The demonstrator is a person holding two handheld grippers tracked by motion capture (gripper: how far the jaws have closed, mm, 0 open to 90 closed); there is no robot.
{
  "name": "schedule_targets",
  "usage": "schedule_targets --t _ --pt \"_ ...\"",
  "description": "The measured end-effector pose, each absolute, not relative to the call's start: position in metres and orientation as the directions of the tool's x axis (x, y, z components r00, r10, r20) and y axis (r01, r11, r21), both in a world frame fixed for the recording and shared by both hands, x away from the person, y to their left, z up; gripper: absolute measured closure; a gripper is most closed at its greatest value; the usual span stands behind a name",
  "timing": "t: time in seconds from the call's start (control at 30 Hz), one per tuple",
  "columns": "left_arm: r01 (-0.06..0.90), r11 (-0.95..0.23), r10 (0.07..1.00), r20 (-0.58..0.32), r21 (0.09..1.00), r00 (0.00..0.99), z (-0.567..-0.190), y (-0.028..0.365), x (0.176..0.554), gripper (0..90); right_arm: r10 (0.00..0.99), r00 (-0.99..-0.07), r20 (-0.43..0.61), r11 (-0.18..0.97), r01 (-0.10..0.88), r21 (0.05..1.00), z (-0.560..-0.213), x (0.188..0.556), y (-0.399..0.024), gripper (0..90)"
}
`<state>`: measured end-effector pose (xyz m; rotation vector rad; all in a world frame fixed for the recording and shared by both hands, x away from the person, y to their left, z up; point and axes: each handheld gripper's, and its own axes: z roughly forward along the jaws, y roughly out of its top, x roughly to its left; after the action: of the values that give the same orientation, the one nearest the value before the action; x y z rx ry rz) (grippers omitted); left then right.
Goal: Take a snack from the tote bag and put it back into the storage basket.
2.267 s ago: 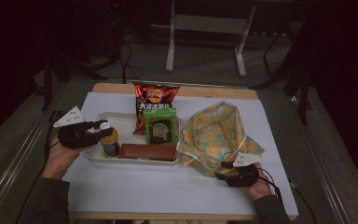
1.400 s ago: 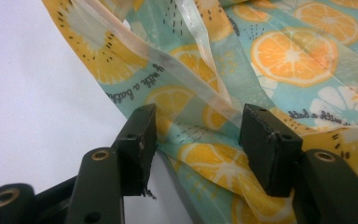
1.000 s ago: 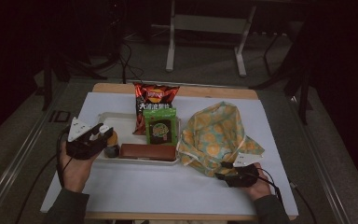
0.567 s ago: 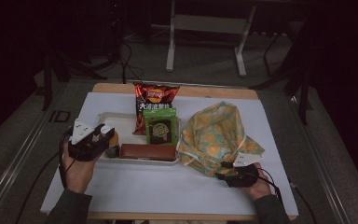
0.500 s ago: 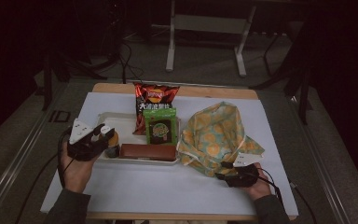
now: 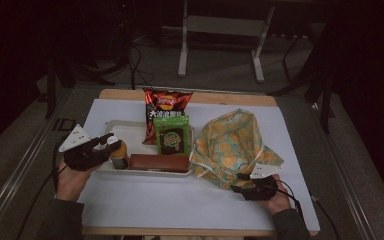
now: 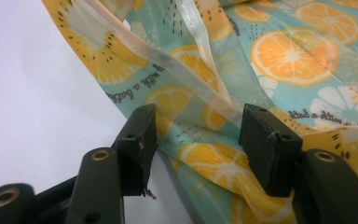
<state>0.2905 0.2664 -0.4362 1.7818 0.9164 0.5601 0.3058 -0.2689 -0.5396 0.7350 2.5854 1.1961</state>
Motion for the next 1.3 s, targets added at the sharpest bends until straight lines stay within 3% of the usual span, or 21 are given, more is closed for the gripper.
schedule_targets --t 0.67,0.87,1.3 --pt "0.345 -0.165 0.761 -0.103 0.924 0.641 -0.439 0.276 0.302 57.1 0.516 -0.856 0.025 0.550 0.353 0.757 -0.540 0.306 -0.269 45.7" --pt "0.360 -0.171 0.761 -0.109 0.917 0.639 -0.441 0.275 0.303 48.5 0.516 -0.856 0.025 0.549 0.354 0.757 -0.540 0.306 -0.269 45.8" --pt "0.338 -0.156 0.771 -0.100 0.928 0.629 -0.434 0.278 0.296 46.3 0.516 -0.856 0.025 0.549 0.354 0.757 -0.540 0.306 -0.269 45.8"
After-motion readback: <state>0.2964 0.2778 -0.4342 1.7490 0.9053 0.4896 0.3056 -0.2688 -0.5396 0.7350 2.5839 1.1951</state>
